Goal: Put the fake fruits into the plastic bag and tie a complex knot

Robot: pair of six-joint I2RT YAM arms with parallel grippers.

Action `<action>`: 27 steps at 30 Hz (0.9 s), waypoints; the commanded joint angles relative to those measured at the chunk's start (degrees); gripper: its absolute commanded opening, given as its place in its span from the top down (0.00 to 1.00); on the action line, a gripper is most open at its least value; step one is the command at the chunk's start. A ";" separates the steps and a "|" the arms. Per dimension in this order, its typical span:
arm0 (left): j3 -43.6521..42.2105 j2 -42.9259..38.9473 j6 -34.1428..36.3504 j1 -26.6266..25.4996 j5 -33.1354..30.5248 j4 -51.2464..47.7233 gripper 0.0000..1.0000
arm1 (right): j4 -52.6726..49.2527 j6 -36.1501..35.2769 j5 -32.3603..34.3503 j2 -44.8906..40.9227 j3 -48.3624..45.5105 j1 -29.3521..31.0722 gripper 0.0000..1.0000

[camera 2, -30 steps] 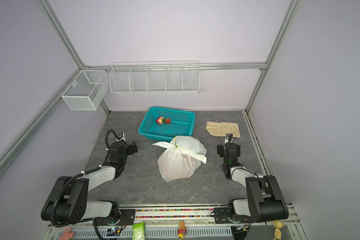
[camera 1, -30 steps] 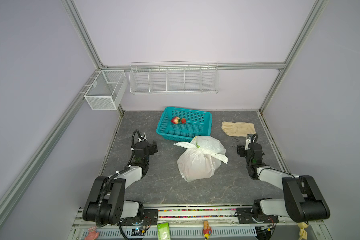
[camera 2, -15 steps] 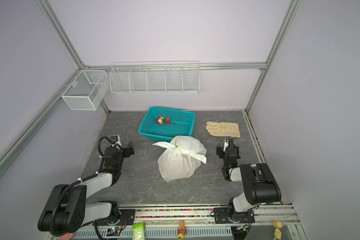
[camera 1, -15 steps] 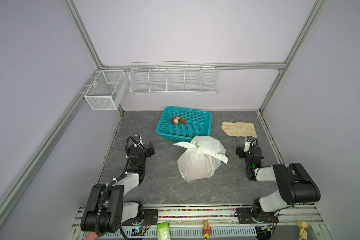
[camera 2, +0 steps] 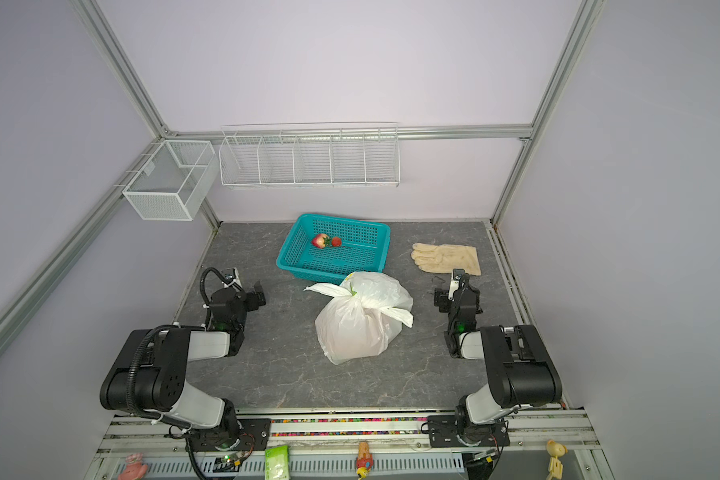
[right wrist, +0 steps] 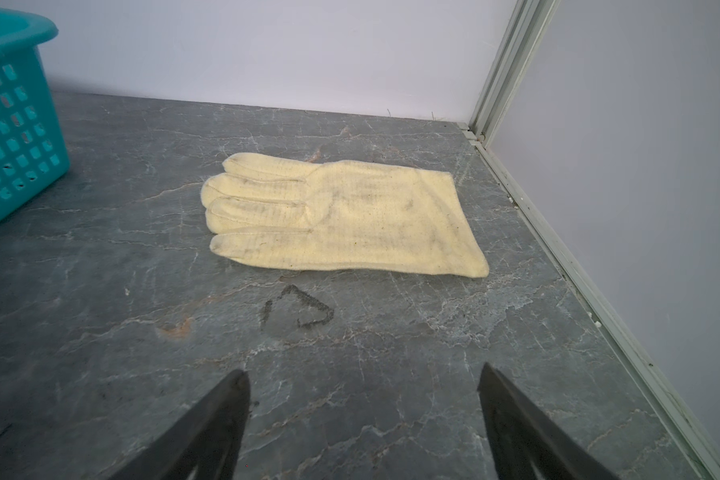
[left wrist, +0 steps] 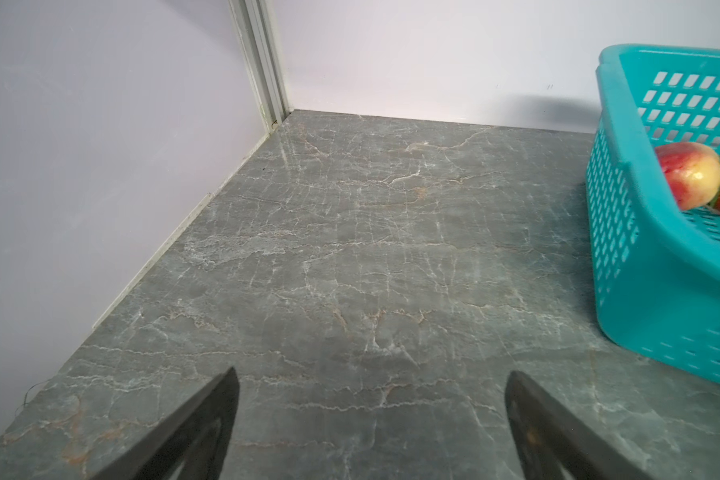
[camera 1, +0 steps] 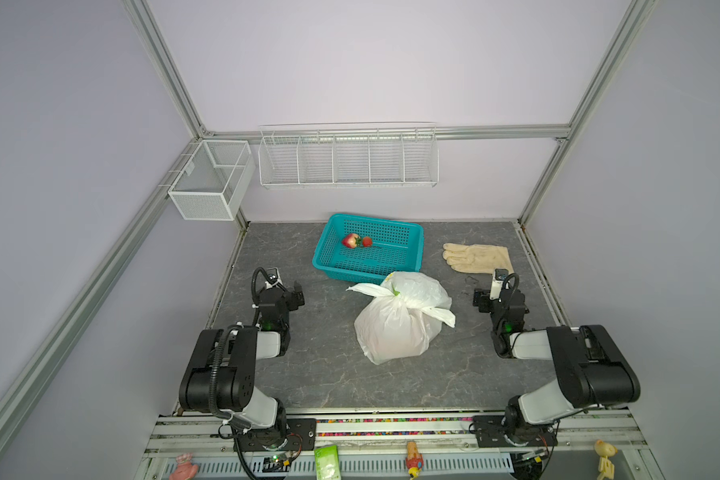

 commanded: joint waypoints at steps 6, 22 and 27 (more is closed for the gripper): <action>0.60 0.44 -0.08 0.19 0.94 3.56 0.01 | -0.29 0.18 -0.59 0.03 0.70 -0.44 0.11; 0.54 0.60 0.03 0.16 0.74 3.89 0.01 | -0.30 0.17 -0.66 0.10 0.82 -0.45 0.11; 0.55 0.57 0.01 0.13 0.79 3.89 0.01 | -0.22 0.17 -0.65 0.11 0.74 -0.43 0.11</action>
